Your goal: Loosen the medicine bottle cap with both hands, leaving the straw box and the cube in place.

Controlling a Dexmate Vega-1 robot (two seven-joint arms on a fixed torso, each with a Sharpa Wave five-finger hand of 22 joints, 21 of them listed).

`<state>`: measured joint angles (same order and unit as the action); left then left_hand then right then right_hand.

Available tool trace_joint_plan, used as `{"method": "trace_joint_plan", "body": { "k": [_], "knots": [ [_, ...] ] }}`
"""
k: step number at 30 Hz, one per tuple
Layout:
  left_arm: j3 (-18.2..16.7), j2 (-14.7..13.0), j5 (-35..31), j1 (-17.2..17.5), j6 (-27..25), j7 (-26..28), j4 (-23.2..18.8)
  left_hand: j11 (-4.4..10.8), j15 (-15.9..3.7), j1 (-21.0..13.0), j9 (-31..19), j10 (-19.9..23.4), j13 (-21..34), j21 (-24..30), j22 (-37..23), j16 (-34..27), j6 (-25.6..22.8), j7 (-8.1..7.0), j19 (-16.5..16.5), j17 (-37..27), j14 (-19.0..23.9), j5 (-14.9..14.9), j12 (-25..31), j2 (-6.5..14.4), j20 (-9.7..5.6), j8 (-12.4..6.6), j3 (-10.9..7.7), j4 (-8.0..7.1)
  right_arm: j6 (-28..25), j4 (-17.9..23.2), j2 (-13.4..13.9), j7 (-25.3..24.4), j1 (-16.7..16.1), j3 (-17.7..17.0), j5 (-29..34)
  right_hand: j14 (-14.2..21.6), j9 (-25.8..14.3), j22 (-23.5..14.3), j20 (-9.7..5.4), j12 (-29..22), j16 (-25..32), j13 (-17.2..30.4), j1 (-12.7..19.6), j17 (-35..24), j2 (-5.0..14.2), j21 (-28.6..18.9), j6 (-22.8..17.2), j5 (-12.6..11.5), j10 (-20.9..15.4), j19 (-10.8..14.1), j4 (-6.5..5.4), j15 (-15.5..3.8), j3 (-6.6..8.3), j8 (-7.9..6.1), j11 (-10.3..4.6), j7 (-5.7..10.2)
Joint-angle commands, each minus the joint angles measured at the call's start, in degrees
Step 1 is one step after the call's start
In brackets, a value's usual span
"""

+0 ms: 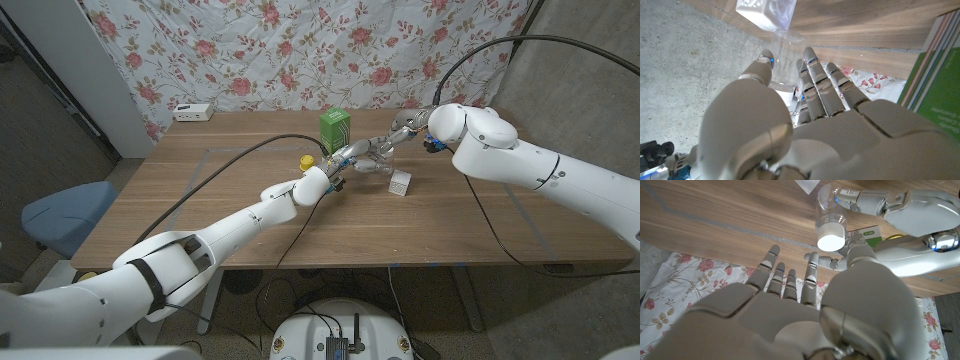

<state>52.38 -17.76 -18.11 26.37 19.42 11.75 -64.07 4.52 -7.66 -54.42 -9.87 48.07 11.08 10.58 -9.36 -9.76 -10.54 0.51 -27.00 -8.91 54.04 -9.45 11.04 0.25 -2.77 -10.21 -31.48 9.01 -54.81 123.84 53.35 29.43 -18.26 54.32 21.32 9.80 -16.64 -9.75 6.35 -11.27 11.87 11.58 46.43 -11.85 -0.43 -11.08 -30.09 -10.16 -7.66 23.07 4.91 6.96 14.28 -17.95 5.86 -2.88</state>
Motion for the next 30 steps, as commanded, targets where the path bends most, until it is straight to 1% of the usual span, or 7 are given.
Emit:
{"method": "trace_joint_plan", "body": {
  "k": [1, 11, 16, 21, 22, 30],
  "knots": [
    [-0.07, -0.16, -0.06, 0.10, -0.12, -0.10, -0.33, 3.99, -4.07, -0.38, -0.19, 4.59, 0.07, 0.00, -0.13, -0.18, -0.43, -0.04, 0.32, -0.29, 0.47, -0.52, 0.21, 0.49, -2.85, -0.49, -0.33, -0.18, -0.62, -0.24, -0.61, 2.04, 0.63, 1.21, 1.99, 0.34, -0.20, -0.24, 0.21, -0.13, 0.10, 0.28, -0.18, -0.07, -0.08, -0.18, -0.83, -0.13, -0.20, 0.21, 0.25, 0.28, 0.09, -0.35, 0.46, 0.17],
    [-0.24, -0.44, -0.07, 0.66, -0.32, 0.05, -1.20, 4.01, -3.93, -0.27, -0.19, 4.64, 0.07, 0.02, -0.13, -0.18, -0.53, -0.16, 0.33, -0.29, 0.42, -0.49, 0.23, 0.42, -2.86, -0.52, -0.29, -0.21, -1.48, 0.37, -0.81, 2.74, 0.41, 2.06, 3.94, 0.33, -0.25, -0.24, 0.17, -0.15, 0.10, 0.28, -0.17, -0.04, -0.03, -0.17, -0.96, -0.16, -0.24, 0.20, 0.42, 0.26, 0.12, -0.39, 0.47, 0.25],
    [-0.32, -0.57, -0.07, 0.94, -0.39, 0.09, -1.60, 3.87, -4.00, -0.30, -0.19, 4.62, 0.07, 0.03, -0.13, -0.20, -0.68, -0.23, 0.33, -0.31, 0.44, -0.48, 0.22, 0.41, -2.90, -0.56, -0.29, -0.17, -1.90, 0.60, -0.88, 2.56, 0.04, 2.13, 4.75, 0.59, -0.31, -0.24, 0.03, -0.26, 0.21, 0.28, -0.06, -0.01, 0.16, -0.27, -1.90, -0.20, -0.51, 0.43, 0.64, 0.10, 0.24, -0.77, 0.45, 0.47],
    [-0.35, -0.67, -0.08, 1.08, -0.48, -0.04, -1.82, 4.11, -4.01, -0.29, -0.19, 4.68, 0.08, 0.03, -0.13, -0.17, -0.86, -0.34, 0.34, -0.29, 0.38, -0.49, 0.24, 0.46, -2.88, -0.62, -0.34, -0.19, -1.81, 0.67, -0.96, 2.31, -0.39, 1.83, 4.99, 0.99, -0.40, -0.23, -0.25, -0.46, 0.38, 0.28, 0.24, 0.01, 0.57, -0.36, -2.84, -0.27, -1.11, 0.74, 0.94, -0.33, 0.50, -1.17, 0.48, 0.75],
    [-0.38, -0.65, -0.07, 1.12, -0.49, 0.01, -1.82, 4.01, -3.97, -0.26, -0.19, 4.65, 0.08, 0.03, -0.13, -0.19, -0.92, -0.30, 0.36, -0.30, 0.40, -0.49, 0.23, 0.47, -2.88, -0.63, -0.33, -0.21, -1.90, 0.63, -1.02, 2.23, -0.42, 1.89, 5.20, 1.15, -0.43, -0.23, -0.27, -0.51, 0.45, 0.28, 0.32, 0.01, 0.69, -0.37, -3.02, -0.28, -1.27, 0.78, 1.02, -0.41, 0.57, -1.26, 0.14, 0.85],
    [-0.47, -0.65, 0.00, 1.16, -0.44, -0.04, -1.74, 3.93, -4.09, -0.33, -0.19, 4.71, 0.07, 0.04, -0.13, -0.21, -1.16, -0.43, 0.35, -0.31, 0.42, -0.49, 0.24, 0.45, -2.93, -0.67, -0.34, -0.14, -2.50, 0.31, -1.46, 2.45, -0.36, 2.35, 6.35, 1.66, -0.60, -0.22, -0.76, -0.57, 0.65, 0.26, 0.89, 0.03, 1.29, -0.49, -4.78, -0.34, -1.70, 1.26, 1.54, -0.90, 0.99, -2.05, -0.54, 1.67]
  ]
}}
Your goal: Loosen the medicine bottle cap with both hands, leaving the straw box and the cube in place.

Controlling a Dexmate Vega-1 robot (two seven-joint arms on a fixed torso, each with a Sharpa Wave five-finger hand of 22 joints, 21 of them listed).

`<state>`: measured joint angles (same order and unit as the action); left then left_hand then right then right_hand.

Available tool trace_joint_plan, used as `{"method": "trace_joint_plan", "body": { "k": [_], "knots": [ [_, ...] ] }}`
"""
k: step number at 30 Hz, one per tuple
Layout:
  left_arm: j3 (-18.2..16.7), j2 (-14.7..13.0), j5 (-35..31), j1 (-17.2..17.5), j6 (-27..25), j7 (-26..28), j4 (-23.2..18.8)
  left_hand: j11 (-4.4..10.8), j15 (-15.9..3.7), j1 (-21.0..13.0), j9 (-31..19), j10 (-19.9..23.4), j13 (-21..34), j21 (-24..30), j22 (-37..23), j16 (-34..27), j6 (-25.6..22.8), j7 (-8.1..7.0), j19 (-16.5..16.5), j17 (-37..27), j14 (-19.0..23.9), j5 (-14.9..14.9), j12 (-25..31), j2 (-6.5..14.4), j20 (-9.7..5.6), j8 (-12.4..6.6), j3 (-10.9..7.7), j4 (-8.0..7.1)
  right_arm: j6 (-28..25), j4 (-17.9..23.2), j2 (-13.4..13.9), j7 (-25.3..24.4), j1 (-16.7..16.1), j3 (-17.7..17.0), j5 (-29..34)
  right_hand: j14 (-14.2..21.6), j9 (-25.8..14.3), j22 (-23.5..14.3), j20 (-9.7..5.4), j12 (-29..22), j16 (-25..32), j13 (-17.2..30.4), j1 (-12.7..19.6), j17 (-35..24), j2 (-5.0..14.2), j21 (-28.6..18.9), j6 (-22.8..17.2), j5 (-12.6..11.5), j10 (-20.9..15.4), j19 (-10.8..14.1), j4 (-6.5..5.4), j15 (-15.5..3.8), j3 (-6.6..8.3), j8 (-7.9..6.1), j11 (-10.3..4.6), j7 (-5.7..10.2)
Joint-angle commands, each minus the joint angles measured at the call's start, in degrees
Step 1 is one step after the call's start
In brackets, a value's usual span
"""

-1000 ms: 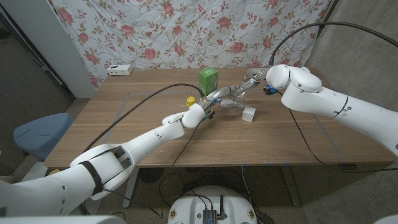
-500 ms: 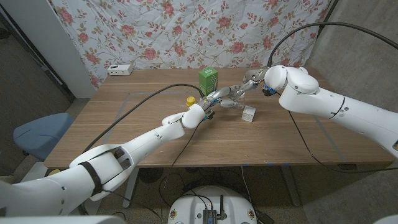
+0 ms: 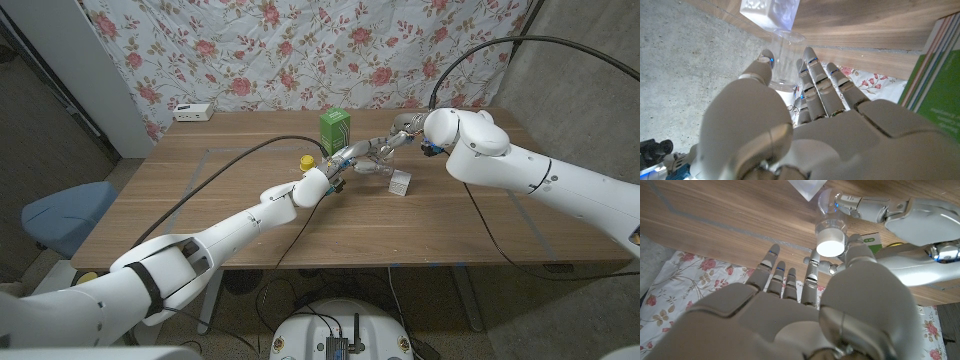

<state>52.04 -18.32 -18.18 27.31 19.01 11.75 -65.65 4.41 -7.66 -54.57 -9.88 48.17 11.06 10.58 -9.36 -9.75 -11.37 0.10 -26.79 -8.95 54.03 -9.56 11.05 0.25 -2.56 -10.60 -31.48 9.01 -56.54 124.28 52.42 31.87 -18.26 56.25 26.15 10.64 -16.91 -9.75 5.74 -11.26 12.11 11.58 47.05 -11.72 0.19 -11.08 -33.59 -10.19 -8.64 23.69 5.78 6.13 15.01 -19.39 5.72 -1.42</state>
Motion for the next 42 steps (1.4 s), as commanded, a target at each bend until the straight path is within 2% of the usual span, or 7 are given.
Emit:
{"method": "trace_joint_plan", "body": {
  "k": [1, 15, 25, 32, 42],
  "knots": [
    [-0.13, -0.06, 0.10, 0.20, 0.02, -0.06, -0.08, 4.04, -4.09, -0.18, -0.18, 4.60, 0.10, 0.04, -0.12, -0.25, -0.35, -0.04, 0.14, -0.29, 0.49, -0.38, 0.24, 0.47, -3.12, -0.29, -0.33, -0.15, -0.50, -0.21, -0.55, -0.21, -0.57, 0.15, 1.31, 0.87, -0.34, -0.22, -0.15, -0.62, 0.42, 0.26, 0.32, -0.10, 0.73, -0.50, -1.42, -0.31, -0.89, 0.67, 0.72, -0.09, 0.29, -0.68, -0.46, 0.30],
    [-0.18, -0.09, 0.24, 0.17, 0.14, -0.25, 0.03, 4.11, -3.94, -0.06, -0.18, 4.63, 0.09, 0.05, -0.12, -0.27, -0.47, -0.21, 0.11, -0.29, 0.57, -0.36, 0.23, 0.40, -3.14, -0.24, -0.27, -0.18, -0.72, -0.46, -0.94, -1.56, -1.53, -0.34, 1.88, 1.79, -0.67, -0.20, -0.52, -0.86, 0.74, 0.23, 1.56, -0.08, 1.60, -0.61, -4.32, -0.30, -2.25, 1.41, 1.77, -1.07, 1.02, -2.10, -1.22, 1.81],
    [-0.25, -0.29, 0.18, 0.44, -0.07, -0.27, -0.50, 4.11, -4.05, -0.06, -0.18, 4.72, 0.09, 0.06, -0.12, -0.25, -0.59, -0.25, 0.09, -0.28, 0.55, -0.37, 0.25, 0.38, -3.16, -0.24, -0.27, -0.16, -1.42, -0.19, -0.88, -1.45, -1.59, 0.31, 3.24, 2.18, -0.67, -0.19, -0.61, -0.92, 0.83, 0.22, 2.56, -0.04, 1.99, -0.68, -5.30, -0.36, -2.86, 1.89, 2.44, -1.46, 1.52, -2.55, -1.40, 2.58],
    [-0.30, -0.36, 0.11, 0.68, -0.23, -0.17, -0.88, 4.12, -4.07, -0.06, -0.18, 4.80, 0.09, 0.07, -0.12, -0.29, -0.60, -0.24, 0.07, -0.30, 0.63, -0.37, 0.27, 0.37, -3.21, -0.21, -0.24, -0.15, -1.12, 0.21, -0.79, -2.82, -2.83, -0.66, 3.10, 2.70, -0.54, -0.18, -1.13, -1.05, 0.98, 0.21, 3.30, -0.02, 2.18, -0.72, -6.47, -0.37, -3.64, 2.28, 2.91, -2.32, 1.83, -3.00, -1.58, 2.92],
    [-0.30, -0.33, 0.07, 0.87, -0.12, -0.08, -0.97, 4.15, -3.97, 0.01, -0.18, 4.74, 0.08, 0.06, -0.12, -0.22, -0.63, -0.20, 0.09, -0.26, 0.57, -0.37, 0.23, 0.35, -3.17, -0.18, -0.26, -0.17, -0.35, 0.66, -0.50, -3.82, -4.08, -1.99, 2.18, 3.22, -0.28, -0.16, -1.62, -0.94, 1.05, 0.19, 5.85, 0.03, 3.10, -0.64, -7.23, -0.50, -4.19, 2.59, 3.96, -3.09, 3.13, -3.24, -2.22, 3.33]
  ]
}}
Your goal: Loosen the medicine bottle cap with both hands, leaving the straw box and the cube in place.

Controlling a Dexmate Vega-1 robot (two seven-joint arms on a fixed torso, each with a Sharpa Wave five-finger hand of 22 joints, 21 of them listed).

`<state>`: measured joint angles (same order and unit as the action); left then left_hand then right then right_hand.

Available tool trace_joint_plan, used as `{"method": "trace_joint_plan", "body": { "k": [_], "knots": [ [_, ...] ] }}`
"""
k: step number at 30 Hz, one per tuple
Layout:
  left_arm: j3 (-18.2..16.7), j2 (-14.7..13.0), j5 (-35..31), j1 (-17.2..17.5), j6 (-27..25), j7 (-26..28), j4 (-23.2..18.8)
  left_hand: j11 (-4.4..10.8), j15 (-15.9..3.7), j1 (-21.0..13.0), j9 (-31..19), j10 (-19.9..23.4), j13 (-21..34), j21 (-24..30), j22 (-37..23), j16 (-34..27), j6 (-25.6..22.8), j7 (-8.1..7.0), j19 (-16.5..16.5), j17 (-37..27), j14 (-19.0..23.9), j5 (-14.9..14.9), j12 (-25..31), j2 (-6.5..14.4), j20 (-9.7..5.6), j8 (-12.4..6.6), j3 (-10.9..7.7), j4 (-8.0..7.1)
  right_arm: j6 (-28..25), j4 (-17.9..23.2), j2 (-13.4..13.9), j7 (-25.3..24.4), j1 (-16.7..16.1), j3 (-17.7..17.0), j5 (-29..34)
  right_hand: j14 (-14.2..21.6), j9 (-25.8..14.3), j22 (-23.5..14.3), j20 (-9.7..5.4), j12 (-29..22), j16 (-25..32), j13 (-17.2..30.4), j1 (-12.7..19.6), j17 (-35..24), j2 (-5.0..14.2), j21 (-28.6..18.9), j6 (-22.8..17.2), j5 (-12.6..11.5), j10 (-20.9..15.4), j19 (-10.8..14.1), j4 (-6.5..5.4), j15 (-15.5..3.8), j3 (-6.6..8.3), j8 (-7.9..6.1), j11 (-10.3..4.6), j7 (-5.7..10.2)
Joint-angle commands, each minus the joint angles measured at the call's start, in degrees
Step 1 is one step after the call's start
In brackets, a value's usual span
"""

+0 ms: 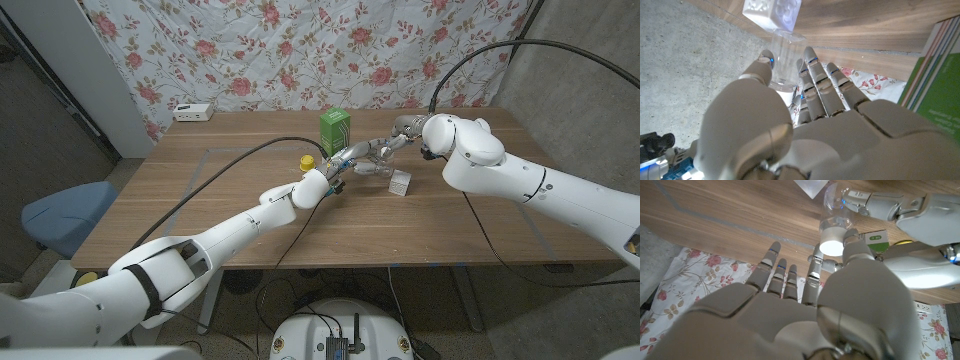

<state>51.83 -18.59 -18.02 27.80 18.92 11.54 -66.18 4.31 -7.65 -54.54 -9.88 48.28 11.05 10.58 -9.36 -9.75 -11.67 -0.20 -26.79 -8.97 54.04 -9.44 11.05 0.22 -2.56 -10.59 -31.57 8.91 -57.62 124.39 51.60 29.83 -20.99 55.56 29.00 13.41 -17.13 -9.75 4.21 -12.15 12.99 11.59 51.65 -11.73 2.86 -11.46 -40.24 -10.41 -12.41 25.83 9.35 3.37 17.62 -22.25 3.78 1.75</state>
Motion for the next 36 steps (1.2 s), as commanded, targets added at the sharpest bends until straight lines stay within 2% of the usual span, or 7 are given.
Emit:
{"method": "trace_joint_plan", "body": {
  "k": [1, 7, 17, 22, 27, 30, 36],
  "knots": [
    [-0.08, -0.05, -0.10, 0.37, 0.02, 0.13, -0.41, 4.26, -3.94, 0.00, -0.18, 4.68, 0.10, 0.06, -0.12, -0.24, -0.33, 0.10, 0.08, -0.25, 0.61, -0.50, 0.25, 0.42, -3.17, -0.19, -0.17, -0.10, 0.77, 0.60, 0.35, -1.90, -1.41, -1.36, -0.64, 0.47, -0.05, -0.16, -0.10, -0.04, 0.17, 0.18, 1.38, 0.05, 0.45, -0.25, -0.60, -0.29, -0.44, 0.45, 0.44, -0.39, 0.57, -0.39, -0.35, 0.22],
    [-0.07, 0.04, -0.11, 0.17, 0.32, 0.17, 0.04, 4.23, -3.99, -0.02, -0.18, 4.67, 0.10, 0.05, -0.12, -0.18, -0.30, 0.14, 0.12, -0.23, 0.51, -0.51, 0.24, 0.43, -3.10, -0.16, -0.22, -0.08, 1.18, 0.62, 0.15, -3.26, -2.36, -2.40, -1.25, 1.06, 0.23, -0.15, -0.37, -0.18, 0.23, 0.16, 3.63, 0.15, 0.61, -0.26, -2.06, -0.23, -1.60, 0.90, 0.95, -1.53, 1.46, -0.88, -1.17, 1.41],
    [-0.12, 0.17, 0.17, -0.16, 0.71, -0.04, 0.79, 4.15, -3.96, 0.07, -0.18, 4.86, 0.10, 0.07, -0.12, -0.24, -0.43, 0.06, 0.07, -0.26, 0.59, -0.49, 0.31, 0.43, -3.12, -0.19, -0.18, -0.11, 3.26, -0.62, -0.35, -4.95, -3.40, -4.49, -4.53, 1.84, 0.61, -0.17, -1.10, -0.19, 0.42, 0.13, 6.04, 0.14, 1.11, -0.26, -4.22, -0.30, -2.62, 1.38, 1.06, -2.57, 2.44, -1.57, -2.43, 1.95],
    [-0.14, 0.21, 0.24, -0.27, 0.72, -0.05, 0.98, 4.13, -4.04, 0.05, -0.18, 4.83, 0.11, 0.06, -0.12, -0.28, -0.43, 0.10, 0.11, -0.28, 0.66, -0.49, 0.29, 0.46, -3.10, -0.17, -0.18, -0.09, 4.28, -1.17, -0.35, -5.30, -3.44, -5.06, -5.88, 1.95, 0.78, -0.18, -1.31, -0.05, 0.44, 0.12, 7.13, 0.08, 1.56, -0.18, -4.38, -0.40, -2.70, 1.32, 1.04, -2.95, 2.93, -1.54, -3.46, 2.25],
    [-0.13, 0.35, 0.36, -0.38, 0.87, -0.04, 1.32, 4.21, -4.02, 0.08, -0.18, 4.96, 0.11, 0.06, -0.12, -0.25, -0.47, 0.09, 0.11, -0.26, 0.64, -0.49, 0.33, 0.45, -3.10, -0.17, -0.19, -0.10, 5.09, -1.46, -0.31, -5.83, -3.72, -5.87, -7.48, 1.97, 0.89, -0.19, -1.42, 0.04, 0.45, 0.11, 7.69, 0.05, 1.83, -0.11, -4.69, -0.47, -2.67, 1.20, 0.99, -3.15, 3.17, -1.58, -3.82, 2.39],
    [-0.10, 0.41, 0.48, -0.40, 0.88, -0.14, 1.46, 4.20, -4.02, 0.11, -0.18, 4.81, 0.11, 0.05, -0.12, -0.27, -0.41, 0.13, 0.13, -0.27, 0.68, -0.49, 0.26, 0.49, -3.07, -0.14, -0.19, -0.13, 5.64, -1.52, -0.19, -6.13, -4.00, -6.54, -8.65, 2.06, 1.12, -0.20, -1.57, 0.18, 0.48, 0.10, 8.63, -0.01, 2.40, -0.05, -4.46, -0.63, -2.62, 1.11, 0.95, -3.31, 3.63, -1.27, -4.76, 2.54],
    [-0.05, 0.55, 0.56, -0.52, 0.92, -0.14, 1.81, 4.24, -4.05, 0.11, -0.18, 4.89, 0.11, 0.06, -0.12, -0.23, -0.51, 0.05, 0.12, -0.26, 0.63, -0.50, 0.28, 0.51, -3.07, -0.17, -0.23, -0.12, 7.49, -1.89, 0.05, -6.99, -4.96, -8.53, -11.94, 1.99, 1.56, -0.20, -1.80, 0.31, 0.42, 0.07, 10.43, -0.04, 3.12, 0.06, -4.01, -0.91, -2.60, 0.87, 1.18, -3.53, 4.50, -0.64, -5.45, 2.43]
  ]
}}
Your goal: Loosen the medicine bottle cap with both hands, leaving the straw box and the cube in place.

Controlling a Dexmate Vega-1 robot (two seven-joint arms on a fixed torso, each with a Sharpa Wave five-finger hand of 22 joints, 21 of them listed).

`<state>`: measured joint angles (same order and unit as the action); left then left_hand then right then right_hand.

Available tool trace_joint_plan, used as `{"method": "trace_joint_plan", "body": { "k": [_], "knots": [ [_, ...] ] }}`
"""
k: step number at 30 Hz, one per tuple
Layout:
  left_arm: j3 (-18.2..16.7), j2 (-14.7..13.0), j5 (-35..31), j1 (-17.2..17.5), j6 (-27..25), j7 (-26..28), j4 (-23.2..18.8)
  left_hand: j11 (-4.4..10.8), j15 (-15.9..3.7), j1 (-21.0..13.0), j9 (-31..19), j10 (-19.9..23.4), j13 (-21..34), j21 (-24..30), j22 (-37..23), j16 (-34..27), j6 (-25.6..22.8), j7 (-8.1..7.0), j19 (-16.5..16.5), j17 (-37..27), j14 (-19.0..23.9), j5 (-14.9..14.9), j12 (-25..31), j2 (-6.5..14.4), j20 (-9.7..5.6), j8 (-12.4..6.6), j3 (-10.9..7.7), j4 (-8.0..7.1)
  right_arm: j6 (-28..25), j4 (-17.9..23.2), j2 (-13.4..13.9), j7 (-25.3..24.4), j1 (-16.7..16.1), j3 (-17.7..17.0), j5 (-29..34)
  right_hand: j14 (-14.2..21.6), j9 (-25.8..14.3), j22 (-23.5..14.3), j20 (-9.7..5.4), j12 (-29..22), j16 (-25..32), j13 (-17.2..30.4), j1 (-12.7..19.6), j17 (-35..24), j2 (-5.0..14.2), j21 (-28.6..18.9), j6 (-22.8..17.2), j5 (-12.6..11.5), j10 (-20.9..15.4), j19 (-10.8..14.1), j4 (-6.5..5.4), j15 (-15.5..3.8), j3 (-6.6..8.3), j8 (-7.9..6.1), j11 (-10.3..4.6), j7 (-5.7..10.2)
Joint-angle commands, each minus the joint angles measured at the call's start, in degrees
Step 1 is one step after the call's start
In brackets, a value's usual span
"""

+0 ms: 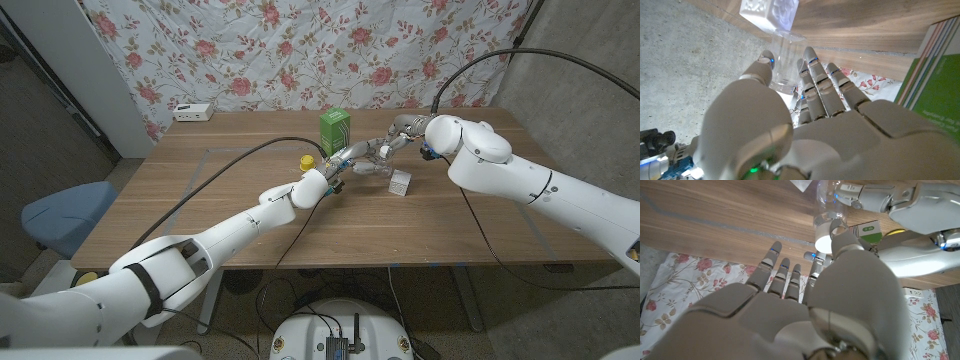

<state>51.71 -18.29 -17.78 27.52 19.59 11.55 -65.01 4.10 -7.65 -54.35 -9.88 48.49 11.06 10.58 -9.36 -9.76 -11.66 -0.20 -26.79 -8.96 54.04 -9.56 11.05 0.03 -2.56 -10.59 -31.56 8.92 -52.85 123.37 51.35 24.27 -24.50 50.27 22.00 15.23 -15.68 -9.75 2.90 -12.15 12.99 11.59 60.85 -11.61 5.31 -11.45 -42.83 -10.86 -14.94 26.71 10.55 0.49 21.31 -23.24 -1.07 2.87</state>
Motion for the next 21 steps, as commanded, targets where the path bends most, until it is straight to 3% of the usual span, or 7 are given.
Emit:
{"method": "trace_joint_plan", "body": {
  "k": [1, 13, 21],
  "knots": [
    [0.07, 0.27, 0.33, -0.27, 0.27, -0.11, 0.72, 4.42, -4.03, -0.06, -0.18, 4.55, 0.10, 0.05, -0.12, -0.23, -0.48, 0.05, 0.14, -0.27, 0.63, -0.38, 0.23, 0.73, -3.06, -0.16, -0.25, -0.15, 3.14, -0.99, 0.37, -1.57, -1.54, -3.49, -5.45, 0.08, 0.23, -0.20, -0.62, 0.35, 0.39, 0.07, 1.73, -0.19, 0.95, 0.10, -1.38, -0.55, -0.02, -0.13, 0.01, -0.78, 1.07, 0.50, -0.66, 1.33],
    [0.17, 0.54, 0.63, -0.65, 0.56, -0.19, 1.65, 4.49, -3.97, -0.01, -0.19, 4.77, 0.10, 0.04, -0.12, -0.18, -0.52, 0.04, 0.16, -0.24, 0.54, -0.38, 0.30, 0.65, -3.05, -0.14, -0.25, -0.11, 4.54, -2.00, 0.27, -2.85, -1.30, -4.27, -8.48, -0.43, 1.17, -0.22, -1.59, 0.50, 0.25, 0.03, 6.20, -0.41, 3.17, 0.34, -1.54, -1.51, 0.12, -1.25, 0.18, -1.73, 3.28, 1.69, -2.74, 1.49],
    [0.26, 0.80, 0.79, -1.06, 0.88, -0.16, 2.52, 4.35, -4.03, 0.03, -0.19, 4.80, 0.11, 0.06, -0.12, -0.25, -0.58, -0.05, 0.11, -0.29, 0.59, -0.35, 0.29, 0.57, -3.08, -0.15, -0.16, -0.10, 5.64, -2.79, 0.30, -3.31, -1.06, -4.55, -10.11, -0.47, 1.41, -0.23, -1.77, 0.47, 0.28, 0.02, 7.30, -0.48, 3.56, 0.34, -1.94, -1.73, 0.02, -1.49, 0.13, -1.85, 3.74, 1.92, -3.30, 1.60]
  ]
}}
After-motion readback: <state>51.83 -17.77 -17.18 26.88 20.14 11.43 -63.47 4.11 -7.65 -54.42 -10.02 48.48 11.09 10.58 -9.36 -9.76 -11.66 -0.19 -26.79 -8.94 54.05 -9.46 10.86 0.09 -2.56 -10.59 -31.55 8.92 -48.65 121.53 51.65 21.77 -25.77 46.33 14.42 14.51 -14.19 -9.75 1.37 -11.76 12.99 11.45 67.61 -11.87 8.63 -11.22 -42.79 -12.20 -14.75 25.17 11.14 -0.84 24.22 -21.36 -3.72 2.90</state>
